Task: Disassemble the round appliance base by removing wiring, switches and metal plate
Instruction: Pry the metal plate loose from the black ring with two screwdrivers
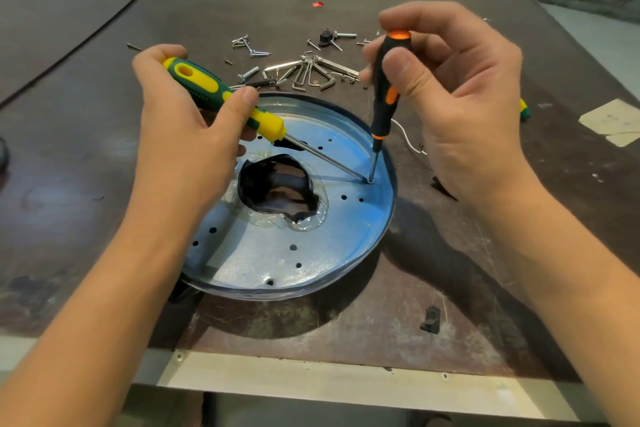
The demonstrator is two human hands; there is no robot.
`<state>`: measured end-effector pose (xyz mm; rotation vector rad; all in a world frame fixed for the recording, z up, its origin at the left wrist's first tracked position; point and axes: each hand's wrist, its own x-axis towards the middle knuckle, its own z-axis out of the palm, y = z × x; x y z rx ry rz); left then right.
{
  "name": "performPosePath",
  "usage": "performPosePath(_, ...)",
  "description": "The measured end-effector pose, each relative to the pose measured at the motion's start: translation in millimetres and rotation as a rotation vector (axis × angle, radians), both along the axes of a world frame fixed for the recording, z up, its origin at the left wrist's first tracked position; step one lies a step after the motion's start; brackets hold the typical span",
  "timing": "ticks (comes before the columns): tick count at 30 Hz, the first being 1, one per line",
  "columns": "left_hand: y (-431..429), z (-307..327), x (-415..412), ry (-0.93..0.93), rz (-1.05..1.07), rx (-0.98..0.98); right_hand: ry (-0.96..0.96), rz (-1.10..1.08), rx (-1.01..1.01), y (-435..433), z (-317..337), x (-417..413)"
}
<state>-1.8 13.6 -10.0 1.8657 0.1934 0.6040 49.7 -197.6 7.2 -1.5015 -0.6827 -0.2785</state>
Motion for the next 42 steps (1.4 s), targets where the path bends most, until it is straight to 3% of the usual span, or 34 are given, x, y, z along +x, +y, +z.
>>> performPosePath(5,0.6,-0.3,0.5,0.014,0.007,0.024,0.115,0.053,0.011,-5.6,0.3,3.3)
performPosePath(11,0.5,-0.5,0.8,0.025,0.009,0.030,0.061,-0.009,-0.043,-3.9,-0.2,4.3)
performPosePath(17,0.6,-0.4,0.3,0.032,0.017,0.016,0.192,0.052,-0.002,-5.4,-6.8,5.6)
performPosePath(23,1.7,-1.3,1.9,0.042,0.013,0.010,0.063,-0.041,-0.021,-6.2,-7.8,9.4)
performPosePath(29,4.5,-3.6,2.2,0.032,0.005,-0.004,0.174,0.037,0.030,-8.6,-9.2,9.4)
performPosePath(35,4.0,-1.3,2.0,0.008,-0.017,-0.034,0.059,0.011,-0.030,-9.5,-5.1,9.5)
performPosePath(39,3.2,-1.0,1.8,0.000,-0.027,-0.051,0.086,0.047,-0.019,-10.3,-6.4,7.1)
performPosePath(42,3.1,-1.1,2.2,-0.002,-0.035,-0.057,0.052,-0.037,-0.026,-9.0,-8.0,8.3)
